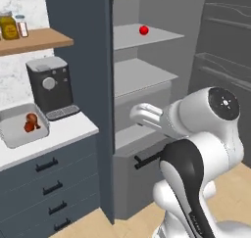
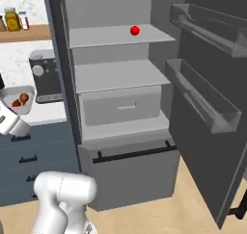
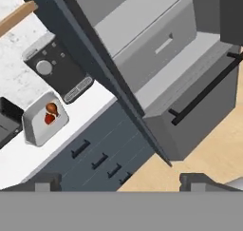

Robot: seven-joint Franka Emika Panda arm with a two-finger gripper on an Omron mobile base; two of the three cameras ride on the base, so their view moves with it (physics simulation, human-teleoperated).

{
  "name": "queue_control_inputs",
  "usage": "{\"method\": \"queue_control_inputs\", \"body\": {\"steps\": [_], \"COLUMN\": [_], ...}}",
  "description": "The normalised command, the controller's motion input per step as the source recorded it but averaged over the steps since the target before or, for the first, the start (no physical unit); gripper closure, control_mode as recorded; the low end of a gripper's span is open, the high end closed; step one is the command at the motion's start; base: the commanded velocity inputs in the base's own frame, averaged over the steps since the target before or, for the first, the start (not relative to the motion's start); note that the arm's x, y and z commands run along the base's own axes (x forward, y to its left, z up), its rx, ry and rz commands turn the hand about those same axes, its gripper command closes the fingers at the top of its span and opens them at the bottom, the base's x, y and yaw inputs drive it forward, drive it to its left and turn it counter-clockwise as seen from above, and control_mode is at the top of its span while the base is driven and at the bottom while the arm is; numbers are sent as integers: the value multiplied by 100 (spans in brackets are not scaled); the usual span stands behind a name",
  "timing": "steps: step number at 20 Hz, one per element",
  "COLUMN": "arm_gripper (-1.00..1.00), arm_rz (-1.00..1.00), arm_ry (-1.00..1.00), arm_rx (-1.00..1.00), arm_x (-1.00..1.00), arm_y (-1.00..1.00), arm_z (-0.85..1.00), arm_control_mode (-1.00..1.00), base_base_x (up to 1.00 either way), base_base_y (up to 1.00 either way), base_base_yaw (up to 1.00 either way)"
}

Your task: Place one tomato and one chicken drumstick in each tupperware on the nearby counter, to pack two identical lunches.

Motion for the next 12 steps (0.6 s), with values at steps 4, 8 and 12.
{"method": "queue_control_inputs", "body": {"steps": [4, 8, 12], "arm_gripper": [-100, -100, -100], "arm_rz": [0, 0, 0], "arm_ry": [0, 0, 0], "arm_rx": [0, 0, 0], "arm_x": [0, 0, 0], "arm_y": [0, 0, 0], "arm_z": [0, 0, 0], "arm_control_mode": [100, 100, 100], "base_base_x": [86, 98, 100], "base_base_y": [-90, -80, -47], "base_base_yaw": [14, 13, 19]}}
